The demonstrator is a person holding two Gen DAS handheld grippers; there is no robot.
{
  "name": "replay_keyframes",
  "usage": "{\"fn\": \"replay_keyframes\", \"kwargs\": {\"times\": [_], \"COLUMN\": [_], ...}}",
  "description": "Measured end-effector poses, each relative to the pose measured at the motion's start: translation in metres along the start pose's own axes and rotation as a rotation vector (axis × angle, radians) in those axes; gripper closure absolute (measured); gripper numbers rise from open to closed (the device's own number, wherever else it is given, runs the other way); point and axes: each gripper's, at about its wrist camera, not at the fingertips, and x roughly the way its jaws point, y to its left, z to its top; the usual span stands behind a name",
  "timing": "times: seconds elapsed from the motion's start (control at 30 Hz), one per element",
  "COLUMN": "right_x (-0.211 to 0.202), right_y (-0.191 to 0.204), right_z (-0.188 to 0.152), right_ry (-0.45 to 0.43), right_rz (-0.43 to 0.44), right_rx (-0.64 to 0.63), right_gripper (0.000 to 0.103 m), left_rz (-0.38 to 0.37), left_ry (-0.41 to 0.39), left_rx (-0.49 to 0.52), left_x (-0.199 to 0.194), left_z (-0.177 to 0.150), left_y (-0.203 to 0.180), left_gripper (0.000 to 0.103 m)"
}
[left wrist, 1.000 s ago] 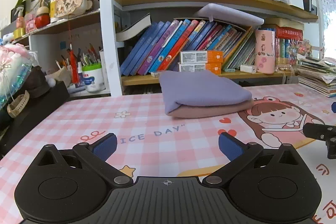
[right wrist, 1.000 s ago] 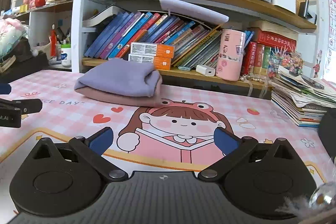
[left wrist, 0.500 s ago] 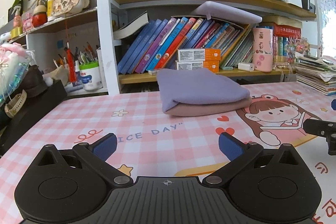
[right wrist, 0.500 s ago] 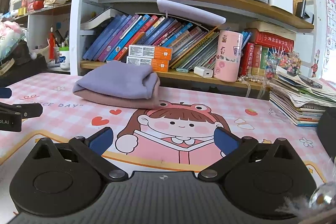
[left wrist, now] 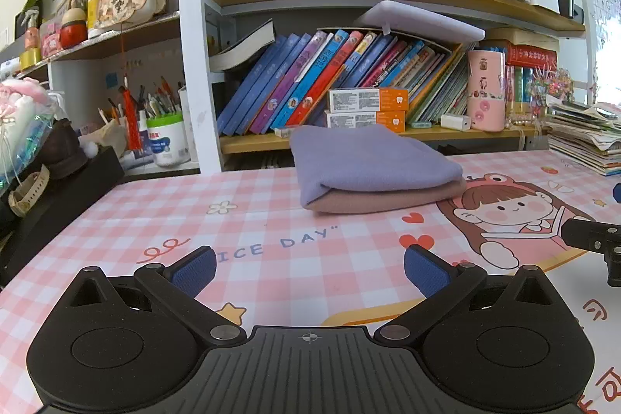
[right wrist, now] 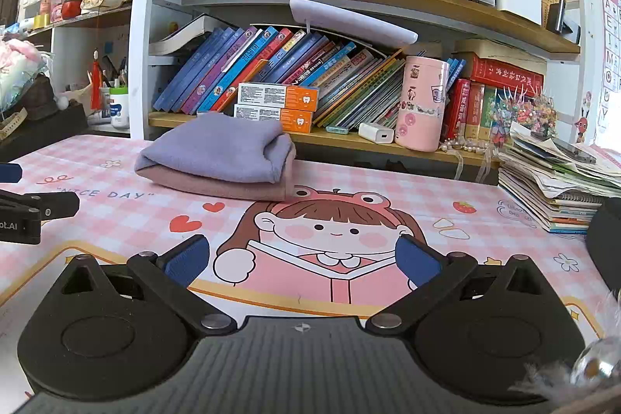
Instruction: Fold clothes
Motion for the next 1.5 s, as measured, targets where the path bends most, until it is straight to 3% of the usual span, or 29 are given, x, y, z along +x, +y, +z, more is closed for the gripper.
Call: {"fn": "replay_keyframes", "kwargs": {"times": [1.5], "right_x": [-0.0003], "right_y": [0.0012], "right_z": [0.0003], "right_ry": [0.003], "right_rz": [0.002], "right_rx": [-0.001], "right_gripper": [0.000], "left_rz": [0.003], "left_ry": [0.013], "left_rx": [-0.004], "left_x": [0.0026], "left_z": [0.0008], "left_y": [-0.0004], "left_gripper": [0.000]}}
